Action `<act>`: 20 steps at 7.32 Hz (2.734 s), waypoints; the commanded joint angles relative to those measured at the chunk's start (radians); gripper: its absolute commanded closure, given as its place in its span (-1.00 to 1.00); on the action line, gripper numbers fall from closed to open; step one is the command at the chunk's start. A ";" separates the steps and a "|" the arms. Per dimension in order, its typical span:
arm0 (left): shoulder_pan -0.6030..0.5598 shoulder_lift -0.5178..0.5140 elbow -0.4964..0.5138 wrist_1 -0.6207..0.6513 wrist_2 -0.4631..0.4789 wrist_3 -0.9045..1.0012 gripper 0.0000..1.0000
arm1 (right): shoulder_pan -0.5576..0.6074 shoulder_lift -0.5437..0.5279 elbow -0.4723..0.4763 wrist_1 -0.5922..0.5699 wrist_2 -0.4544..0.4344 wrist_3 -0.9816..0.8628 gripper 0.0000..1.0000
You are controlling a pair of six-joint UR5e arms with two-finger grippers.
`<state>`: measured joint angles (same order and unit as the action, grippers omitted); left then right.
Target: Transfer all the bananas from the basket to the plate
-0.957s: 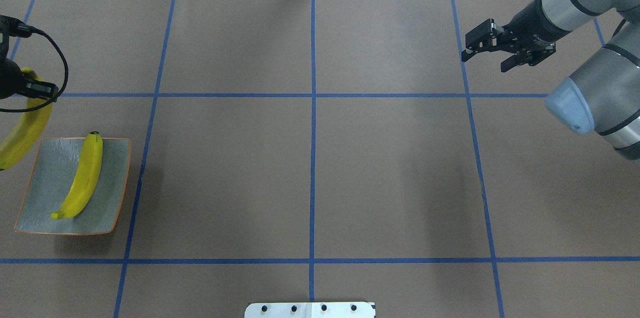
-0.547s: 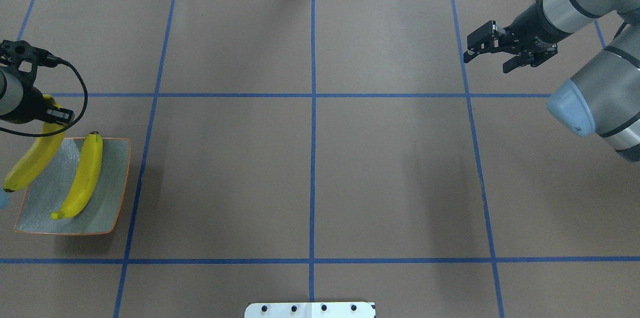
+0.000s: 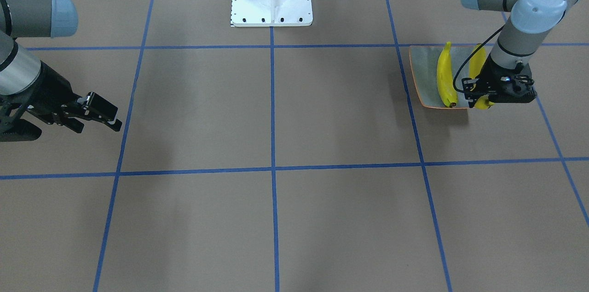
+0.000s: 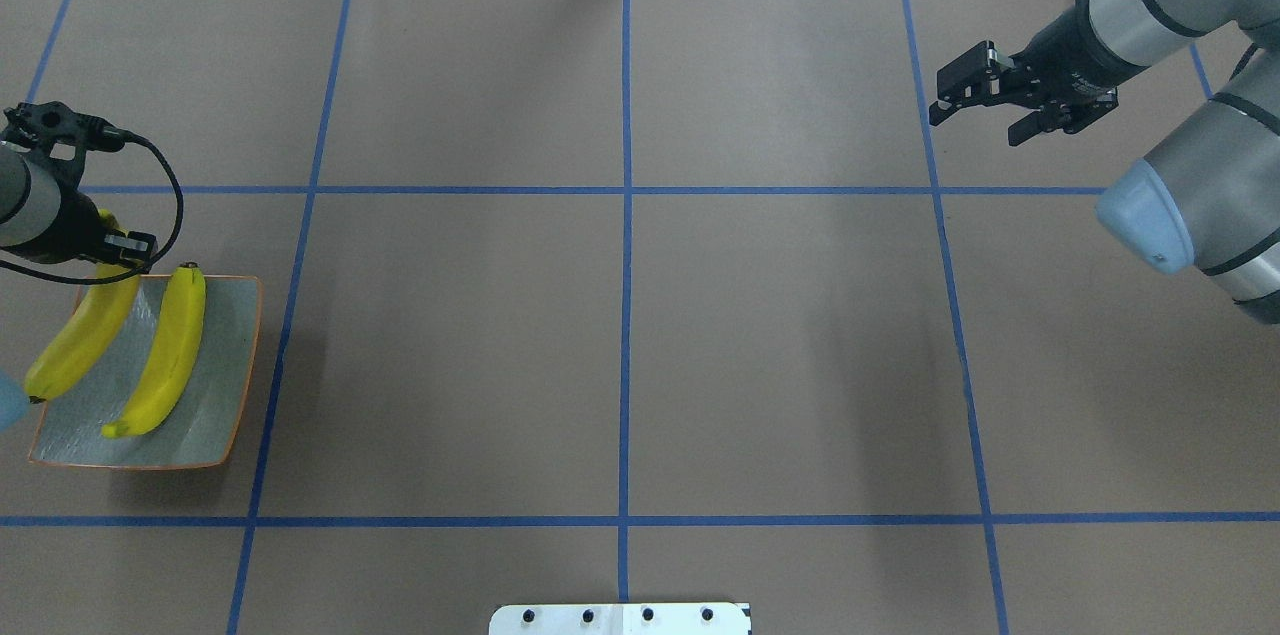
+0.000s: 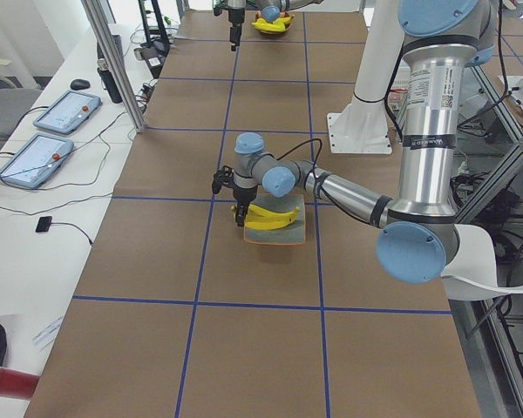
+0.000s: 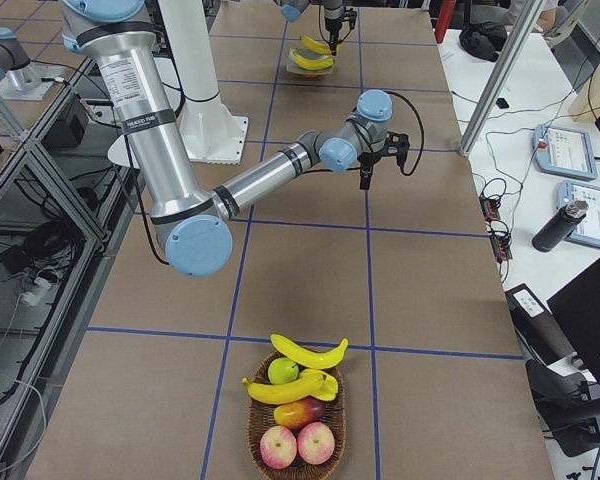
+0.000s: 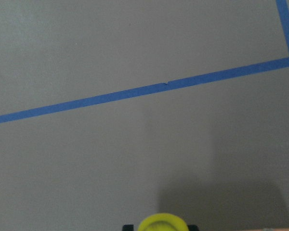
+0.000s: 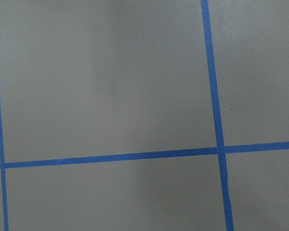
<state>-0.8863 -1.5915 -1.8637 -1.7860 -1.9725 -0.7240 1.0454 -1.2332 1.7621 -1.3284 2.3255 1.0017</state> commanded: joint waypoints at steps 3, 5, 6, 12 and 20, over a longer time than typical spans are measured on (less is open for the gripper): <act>0.033 -0.002 0.005 0.000 -0.014 -0.035 1.00 | -0.001 -0.008 0.002 0.000 -0.011 0.000 -1.00; 0.035 -0.001 0.005 0.000 -0.012 -0.031 1.00 | -0.002 -0.006 0.002 0.000 -0.011 0.000 -1.00; 0.035 0.001 0.006 0.000 -0.012 -0.023 0.72 | -0.002 -0.006 0.002 0.000 -0.011 0.002 -1.00; 0.021 -0.013 -0.028 0.000 -0.012 -0.022 -1.00 | 0.001 -0.005 0.000 0.000 -0.011 0.000 -1.00; -0.088 -0.298 -0.006 0.119 -0.091 -0.169 -1.00 | 0.282 -0.178 -0.088 -0.052 -0.011 -0.580 -1.00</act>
<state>-0.9773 -1.8620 -1.8728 -1.6684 -2.0578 -0.8634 1.2564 -1.3666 1.6962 -1.3446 2.3152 0.5725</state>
